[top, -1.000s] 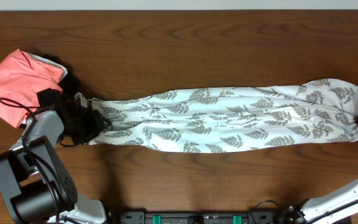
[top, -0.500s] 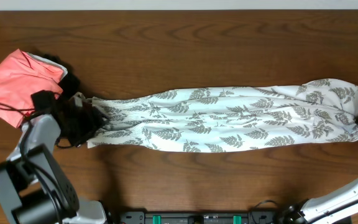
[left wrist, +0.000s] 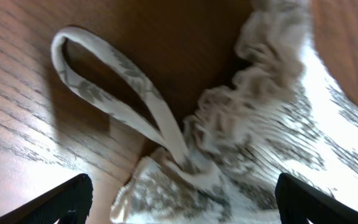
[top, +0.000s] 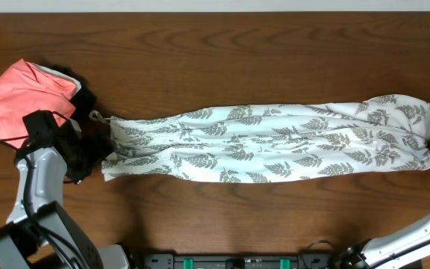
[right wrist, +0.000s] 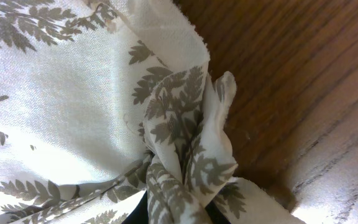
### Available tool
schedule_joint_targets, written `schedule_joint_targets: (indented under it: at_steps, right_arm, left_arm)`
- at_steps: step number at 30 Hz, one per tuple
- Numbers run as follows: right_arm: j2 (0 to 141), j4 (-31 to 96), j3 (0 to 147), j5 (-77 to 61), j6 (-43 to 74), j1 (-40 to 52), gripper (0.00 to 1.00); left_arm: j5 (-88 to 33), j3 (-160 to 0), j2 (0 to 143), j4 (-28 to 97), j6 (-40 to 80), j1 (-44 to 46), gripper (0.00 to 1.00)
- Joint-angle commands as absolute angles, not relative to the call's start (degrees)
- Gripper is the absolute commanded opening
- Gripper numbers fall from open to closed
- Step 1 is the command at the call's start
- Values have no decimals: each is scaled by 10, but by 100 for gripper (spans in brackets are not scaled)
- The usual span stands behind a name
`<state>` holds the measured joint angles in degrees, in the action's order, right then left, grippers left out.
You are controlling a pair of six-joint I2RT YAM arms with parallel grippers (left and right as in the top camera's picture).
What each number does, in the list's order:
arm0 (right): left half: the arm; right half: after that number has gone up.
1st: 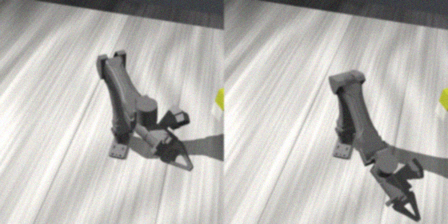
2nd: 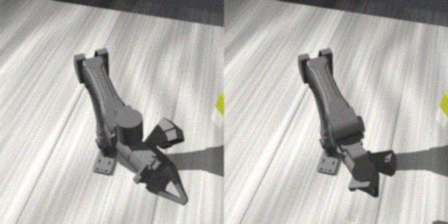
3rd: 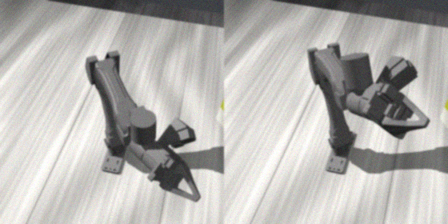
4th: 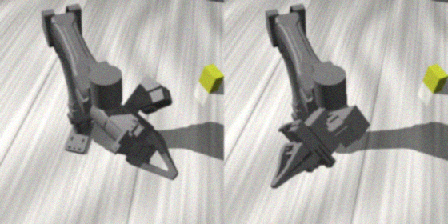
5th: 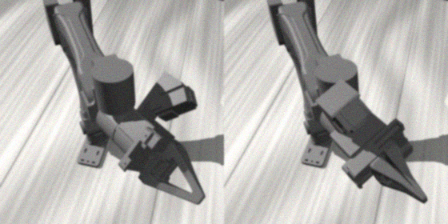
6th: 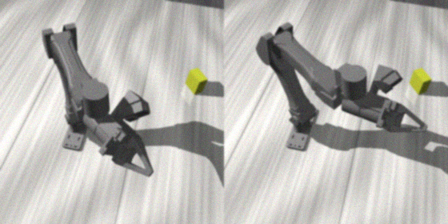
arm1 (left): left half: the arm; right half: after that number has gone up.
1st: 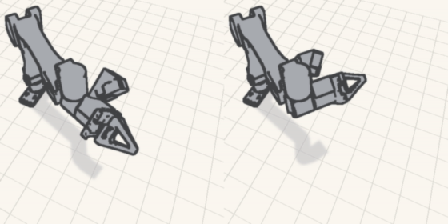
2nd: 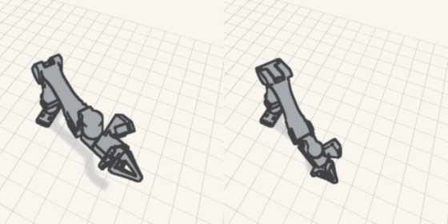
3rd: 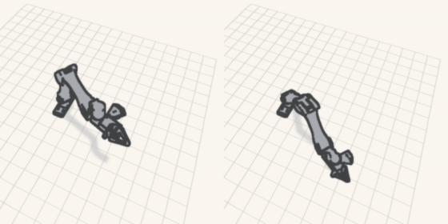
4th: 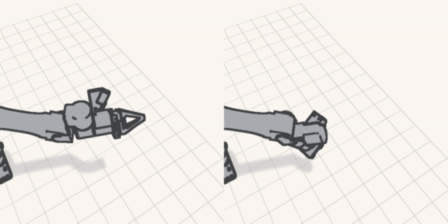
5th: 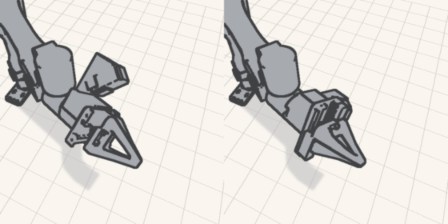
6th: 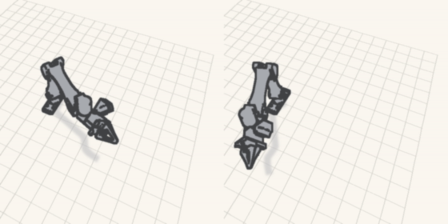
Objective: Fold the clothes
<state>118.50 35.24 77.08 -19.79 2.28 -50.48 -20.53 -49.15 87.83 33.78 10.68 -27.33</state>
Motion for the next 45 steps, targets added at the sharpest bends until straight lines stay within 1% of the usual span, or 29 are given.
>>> schedule_joint_targets:
  at_steps: [1,7,15,16,21,25,27,29,30,34,35,40,41,45]
  right_arm:
    - [1204,360,760,-193,14,-500,6]
    - [1204,360,760,-193,14,-500,6]
    - [1204,361,760,-193,14,-500,6]
    - [1204,362,760,-193,14,-500,6]
    - [1204,362,760,-193,14,-500,6]
    - [1204,362,760,-193,14,-500,6]
    - [1204,362,760,-193,14,-500,6]
    - [1204,363,760,-194,14,-500,6]
    - [1204,363,760,-193,14,-500,6]
    - [1204,363,760,-193,14,-500,6]
    - [1204,363,760,-193,14,-500,6]
    - [1204,364,760,-193,14,-500,6]
    - [1204,364,760,-193,14,-500,6]
    - [1204,365,760,-193,14,-500,6]
  left_arm:
    - [-190,-489,917,326,152,-277,95]
    - [-273,-489,984,286,163,-277,95]
    - [-281,-489,1018,230,169,-277,95]
    - [-281,-489,1018,227,169,-277,93]
    - [-281,-489,1018,228,168,-275,81]
    - [-280,-487,1020,232,168,-262,79]
    - [-279,-486,1023,232,168,-255,74]
    - [-278,-486,1029,232,168,-250,66]
    - [-278,-485,1032,232,167,-247,64]
    - [-278,-481,1037,232,166,-242,42]
    - [-279,-480,1037,233,166,-242,34]
    - [-279,-480,1037,240,166,-242,9]
    - [-278,-480,1037,243,165,-242,6]
    - [-258,-481,1027,265,162,-242,6]
